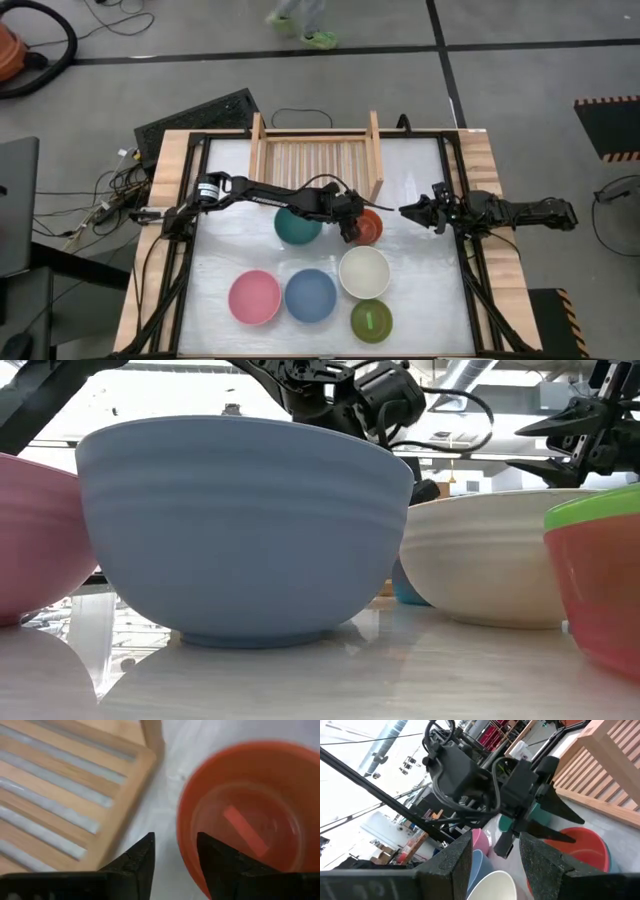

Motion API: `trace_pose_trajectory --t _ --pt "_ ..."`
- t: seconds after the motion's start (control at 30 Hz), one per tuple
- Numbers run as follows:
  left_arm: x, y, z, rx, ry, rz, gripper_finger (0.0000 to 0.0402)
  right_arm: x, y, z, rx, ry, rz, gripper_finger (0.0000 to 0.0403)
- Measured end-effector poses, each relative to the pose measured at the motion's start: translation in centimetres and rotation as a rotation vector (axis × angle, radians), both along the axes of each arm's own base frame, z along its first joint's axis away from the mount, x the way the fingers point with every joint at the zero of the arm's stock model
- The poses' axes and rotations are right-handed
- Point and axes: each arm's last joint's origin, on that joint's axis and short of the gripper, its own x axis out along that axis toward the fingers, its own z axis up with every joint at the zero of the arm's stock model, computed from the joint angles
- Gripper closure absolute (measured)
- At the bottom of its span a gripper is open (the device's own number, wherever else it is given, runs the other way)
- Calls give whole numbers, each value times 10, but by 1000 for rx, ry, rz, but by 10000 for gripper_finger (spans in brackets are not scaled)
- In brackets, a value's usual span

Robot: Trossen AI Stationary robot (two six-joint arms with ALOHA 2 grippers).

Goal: Place and stack bowls onto a shelf
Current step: Stack the colored bowls by size on the shelf

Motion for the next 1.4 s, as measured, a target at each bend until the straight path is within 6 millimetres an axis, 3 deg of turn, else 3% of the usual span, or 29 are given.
trace_pose_trajectory --t 0.23,0.37,0.7,0.83,0.97,1.33,1.4 --pt "1 0 1 -1 -14 11 318 0 0 0 0 0 0 214" --pt "1 -1 1 -44 -19 -8 324 0 0 0 0 0 0 214" --pt "5 0 12 0 -41 -13 238 0 0 0 -1 0 0 214" --pt "5 1 13 25 -28 -4 225 0 0 0 -1 0 0 214" --pt "3 0 12 25 -7 -12 254 0 0 0 -1 0 0 214" --pt "3 -1 10 -3 15 -66 389 0 0 0 -3 0 0 214" --pt "4 -2 7 -9 14 -69 397 0 0 0 -3 0 0 214"
